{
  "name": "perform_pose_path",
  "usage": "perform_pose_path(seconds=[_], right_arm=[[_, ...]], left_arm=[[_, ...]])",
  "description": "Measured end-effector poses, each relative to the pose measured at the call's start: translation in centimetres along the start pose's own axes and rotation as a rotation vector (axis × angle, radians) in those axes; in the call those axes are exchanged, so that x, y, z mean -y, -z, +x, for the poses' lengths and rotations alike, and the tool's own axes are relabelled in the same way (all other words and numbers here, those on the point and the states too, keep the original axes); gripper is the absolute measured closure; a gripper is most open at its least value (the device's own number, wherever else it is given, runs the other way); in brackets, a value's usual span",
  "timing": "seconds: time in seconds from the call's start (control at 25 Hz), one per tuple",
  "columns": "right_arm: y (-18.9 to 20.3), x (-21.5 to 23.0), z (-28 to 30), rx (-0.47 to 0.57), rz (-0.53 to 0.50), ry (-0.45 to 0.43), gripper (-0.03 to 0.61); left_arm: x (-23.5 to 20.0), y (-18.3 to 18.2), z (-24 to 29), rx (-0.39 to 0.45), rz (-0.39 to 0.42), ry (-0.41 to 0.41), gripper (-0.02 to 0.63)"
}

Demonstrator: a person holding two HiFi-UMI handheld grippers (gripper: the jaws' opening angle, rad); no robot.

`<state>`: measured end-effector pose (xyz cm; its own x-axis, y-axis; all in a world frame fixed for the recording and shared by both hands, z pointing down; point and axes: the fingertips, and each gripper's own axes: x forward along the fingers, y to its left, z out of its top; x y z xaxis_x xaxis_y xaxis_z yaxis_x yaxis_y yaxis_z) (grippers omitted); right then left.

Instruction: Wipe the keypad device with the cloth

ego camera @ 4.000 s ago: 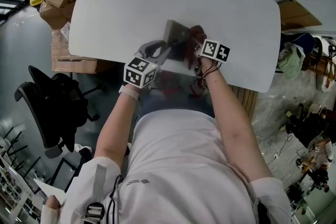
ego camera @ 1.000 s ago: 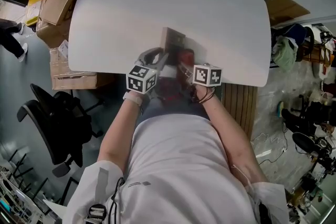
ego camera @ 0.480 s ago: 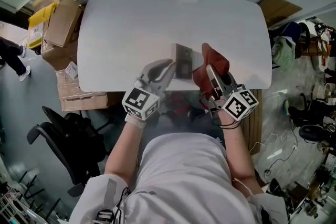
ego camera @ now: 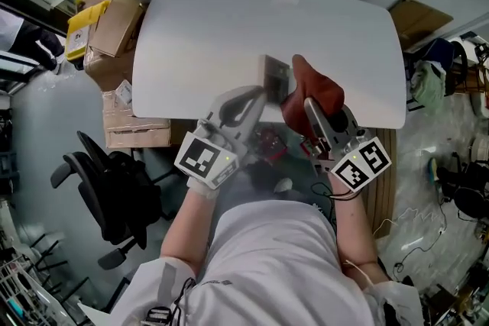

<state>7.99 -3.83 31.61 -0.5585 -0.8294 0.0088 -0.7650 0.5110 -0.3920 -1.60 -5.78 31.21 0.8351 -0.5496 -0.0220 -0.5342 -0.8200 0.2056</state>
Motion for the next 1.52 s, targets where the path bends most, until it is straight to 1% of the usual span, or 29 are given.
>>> perform_pose_path(seconds=[0.12, 0.28, 0.44, 0.56, 0.64, 0.72, 0.92, 1.0, 1.12, 1.2, 1.28, 1.36, 1.44, 1.52], right_arm=[[-1.0, -2.0, -2.7, 0.032, -0.012, -0.026, 0.525], [-1.6, -4.3, -6.4, 0.052, -0.066, -0.045, 0.525], [-1.6, -6.3, -9.7, 0.054, -0.136, -0.058, 0.525], [-1.3, -7.8, -11.7, 0.042, -0.187, -0.072, 0.525], [-1.1, -8.4, -12.7, 0.039, -0.219, -0.067, 0.525], [-1.1, -8.8, -13.4, 0.042, -0.252, -0.041, 0.525], [-1.2, -10.4, -13.9, 0.052, -0.316, -0.022, 0.525], [-1.4, -10.9, -13.9, 0.059, -0.330, -0.009, 0.525], [-1.4, -11.6, -13.5, 0.052, -0.353, 0.009, 0.526], [-1.3, -11.9, -13.3, 0.046, -0.361, 0.023, 0.526], [-1.2, -11.8, -13.3, 0.048, -0.351, 0.042, 0.525], [-1.2, -12.0, -13.2, 0.051, -0.337, 0.050, 0.525], [-0.9, -12.3, -13.1, 0.042, -0.345, 0.056, 0.525], [-0.7, -12.5, -12.9, 0.034, -0.355, 0.062, 0.525]], left_arm=[[3.5, -0.7, -1.8, 0.006, 0.016, -0.019, 0.589], [7.3, -1.0, -3.8, 0.006, 0.045, -0.059, 0.589], [10.7, -1.8, -5.5, 0.022, 0.123, -0.109, 0.594], [13.3, -1.8, -6.8, 0.018, 0.146, -0.121, 0.595], [14.5, -1.7, -7.5, 0.019, 0.157, -0.137, 0.595], [15.4, -1.7, -8.3, 0.027, 0.171, -0.150, 0.598], [16.0, -2.4, -9.9, 0.024, 0.207, -0.146, 0.603], [15.9, -2.8, -10.1, 0.030, 0.207, -0.124, 0.603], [16.0, -3.8, -10.4, 0.045, 0.210, -0.068, 0.603], [15.7, -4.0, -10.7, 0.042, 0.213, -0.054, 0.603], [15.3, -3.9, -10.9, 0.038, 0.195, -0.061, 0.603], [14.7, -3.8, -11.4, 0.046, 0.156, -0.062, 0.603], [14.2, -3.7, -12.0, 0.053, 0.116, -0.059, 0.603], [13.8, -3.5, -12.3, 0.048, 0.103, -0.058, 0.603]])
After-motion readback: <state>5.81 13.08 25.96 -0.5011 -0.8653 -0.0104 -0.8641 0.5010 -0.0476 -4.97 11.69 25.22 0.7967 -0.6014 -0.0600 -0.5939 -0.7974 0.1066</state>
